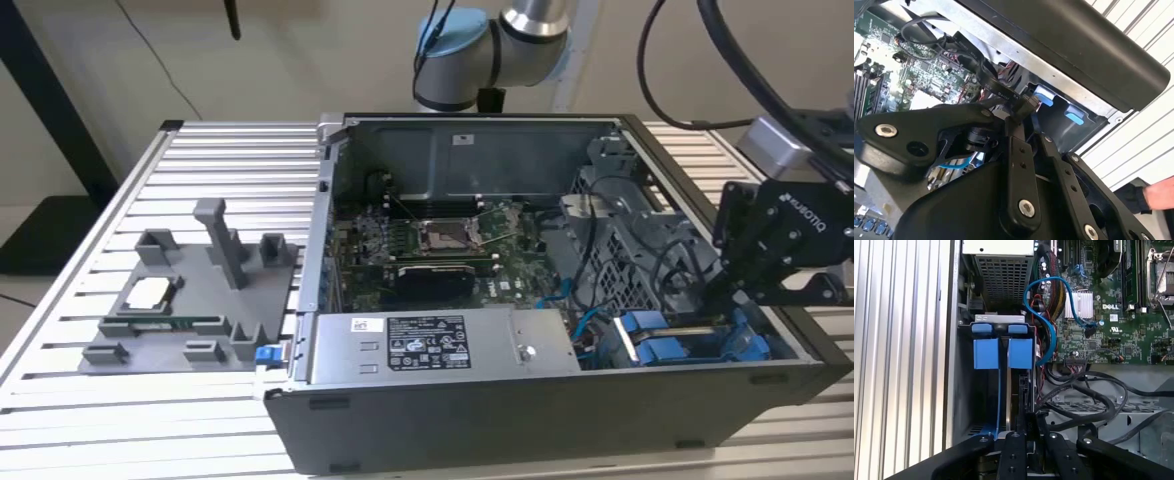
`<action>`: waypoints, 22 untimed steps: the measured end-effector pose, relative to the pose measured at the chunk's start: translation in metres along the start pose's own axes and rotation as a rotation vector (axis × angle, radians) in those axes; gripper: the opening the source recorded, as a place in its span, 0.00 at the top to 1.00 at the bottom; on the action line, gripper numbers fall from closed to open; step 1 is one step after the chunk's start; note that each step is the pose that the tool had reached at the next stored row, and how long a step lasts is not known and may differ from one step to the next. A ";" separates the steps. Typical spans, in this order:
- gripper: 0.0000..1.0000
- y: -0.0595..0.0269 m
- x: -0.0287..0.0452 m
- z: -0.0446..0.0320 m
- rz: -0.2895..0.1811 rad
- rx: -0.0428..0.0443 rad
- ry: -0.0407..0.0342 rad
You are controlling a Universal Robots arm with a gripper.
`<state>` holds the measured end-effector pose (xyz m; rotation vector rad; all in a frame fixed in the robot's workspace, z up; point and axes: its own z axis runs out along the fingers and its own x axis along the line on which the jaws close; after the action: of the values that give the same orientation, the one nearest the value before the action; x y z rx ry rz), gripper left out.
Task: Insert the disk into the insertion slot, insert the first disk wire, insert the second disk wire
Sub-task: 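Insert the first disk wire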
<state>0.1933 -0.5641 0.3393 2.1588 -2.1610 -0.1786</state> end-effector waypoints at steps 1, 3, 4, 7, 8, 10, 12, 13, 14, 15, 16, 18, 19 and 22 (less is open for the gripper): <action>0.81 -0.0003 0.0000 0.0002 0.000 0.0000 -0.0001; 0.81 -0.0006 0.0002 0.0006 0.000 0.0001 0.0001; 0.81 -0.0006 0.0002 0.0008 0.000 0.0001 0.0001; 0.81 -0.0007 0.0001 0.0009 0.001 0.0001 -0.0001; 0.81 -0.0007 0.0001 0.0010 0.002 0.0001 -0.0003; 0.81 -0.0007 0.0005 0.0011 0.005 -0.0006 -0.0013; 0.81 -0.0006 0.0009 0.0010 0.010 -0.0014 -0.0018; 0.81 -0.0006 0.0012 0.0011 0.012 -0.0018 -0.0022; 0.81 -0.0006 0.0017 0.0010 0.015 -0.0027 -0.0025; 0.81 -0.0006 0.0023 0.0010 0.017 -0.0039 -0.0031; 0.81 -0.0005 0.0028 0.0008 0.019 -0.0054 -0.0037; 0.81 -0.0004 0.0035 0.0002 0.024 -0.0069 -0.0038; 0.81 -0.0005 0.0035 0.0002 0.027 -0.0070 -0.0042; 0.81 -0.0005 0.0036 0.0004 0.034 -0.0068 -0.0052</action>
<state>0.1938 -0.5677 0.3387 2.1185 -2.1954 -0.1892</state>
